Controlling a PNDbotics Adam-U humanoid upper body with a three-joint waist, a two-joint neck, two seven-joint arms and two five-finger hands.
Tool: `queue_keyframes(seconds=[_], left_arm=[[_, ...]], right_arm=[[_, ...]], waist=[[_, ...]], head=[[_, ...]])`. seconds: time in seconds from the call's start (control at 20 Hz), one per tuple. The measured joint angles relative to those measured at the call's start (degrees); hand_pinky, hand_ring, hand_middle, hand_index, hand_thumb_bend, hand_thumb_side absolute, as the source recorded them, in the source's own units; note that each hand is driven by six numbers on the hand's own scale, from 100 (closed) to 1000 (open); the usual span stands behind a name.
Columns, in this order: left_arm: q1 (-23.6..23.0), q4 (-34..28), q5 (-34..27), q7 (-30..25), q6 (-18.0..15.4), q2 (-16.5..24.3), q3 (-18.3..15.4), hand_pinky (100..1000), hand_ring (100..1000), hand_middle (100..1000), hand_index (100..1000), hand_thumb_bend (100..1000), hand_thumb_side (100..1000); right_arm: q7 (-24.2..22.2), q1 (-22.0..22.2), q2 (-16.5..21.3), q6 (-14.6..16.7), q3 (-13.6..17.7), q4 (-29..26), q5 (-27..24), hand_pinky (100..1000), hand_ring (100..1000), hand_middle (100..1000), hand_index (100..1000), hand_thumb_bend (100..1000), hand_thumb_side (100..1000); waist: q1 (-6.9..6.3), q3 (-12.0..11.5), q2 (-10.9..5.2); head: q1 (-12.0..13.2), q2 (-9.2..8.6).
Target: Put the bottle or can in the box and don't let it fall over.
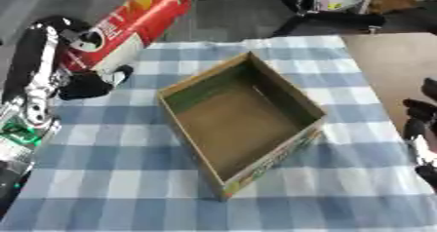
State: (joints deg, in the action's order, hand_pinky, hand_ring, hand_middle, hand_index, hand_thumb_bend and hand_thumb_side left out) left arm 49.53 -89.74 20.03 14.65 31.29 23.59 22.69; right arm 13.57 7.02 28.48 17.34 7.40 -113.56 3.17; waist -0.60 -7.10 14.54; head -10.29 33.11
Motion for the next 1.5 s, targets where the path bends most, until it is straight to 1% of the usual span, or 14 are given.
queue_keyframes(seconds=[0.2, 0.55, 0.85, 1.05, 1.35, 1.45, 1.5], left_arm=[[0.73, 0.93, 1.03, -0.21, -0.19, -2.07, 0.76, 365, 405, 701, 599, 520, 100], [2.23, 7.0, 4.89, -0.54, -1.66, -7.96, 2.42, 366, 406, 700, 601, 516, 100], [4.53, 12.34, 7.65, -0.24, -3.33, -12.32, 2.88, 367, 409, 701, 603, 512, 100], [5.33, 14.49, 8.75, -0.67, -4.26, -14.06, 3.29, 373, 415, 704, 607, 511, 100], [6.03, 16.2, 9.75, -1.27, -4.85, -15.3, 3.61, 383, 425, 721, 624, 525, 100], [6.08, 16.61, 9.78, -1.27, -4.86, -15.61, 3.6, 410, 446, 736, 636, 565, 100], [6.16, 16.75, 9.78, -1.24, -4.88, -15.63, 3.59, 428, 459, 744, 647, 601, 100]], right_arm=[[-0.03, 0.07, 0.0, -0.13, 0.0, 0.0, -0.01, 860, 854, 1000, 928, 100, 484], [-0.43, -0.21, -0.02, -0.59, -0.02, 0.0, -0.52, 860, 854, 1000, 928, 100, 485], [-0.96, -1.1, -0.04, -0.77, -0.21, 0.0, -1.02, 860, 854, 1000, 928, 100, 486], [-1.21, -1.49, -0.04, -0.77, -0.39, 0.0, -1.47, 860, 854, 1000, 928, 100, 486], [-1.52, -2.43, -0.01, -0.6, -0.42, 0.0, -2.26, 859, 853, 1000, 928, 100, 490], [-1.66, -2.65, 0.0, -0.5, -0.44, 0.0, -2.52, 859, 854, 1000, 928, 100, 491], [-1.69, -2.78, 0.0, -0.48, -0.44, 0.0, -2.63, 859, 853, 1000, 928, 100, 491]], waist=[[-0.1, 0.28, -0.14], [-0.1, 1.51, -0.26], [-0.1, 2.72, -0.26], [-0.1, 3.43, -0.26], [-0.53, 5.05, -0.26], [-0.71, 5.46, -0.26], [-0.78, 5.68, -0.26]], head=[[-0.52, 0.06], [-0.62, 0.07], [-0.17, 0.05], [0.35, -0.07], [1.37, -0.57], [1.89, -1.02], [2.12, -1.12]])
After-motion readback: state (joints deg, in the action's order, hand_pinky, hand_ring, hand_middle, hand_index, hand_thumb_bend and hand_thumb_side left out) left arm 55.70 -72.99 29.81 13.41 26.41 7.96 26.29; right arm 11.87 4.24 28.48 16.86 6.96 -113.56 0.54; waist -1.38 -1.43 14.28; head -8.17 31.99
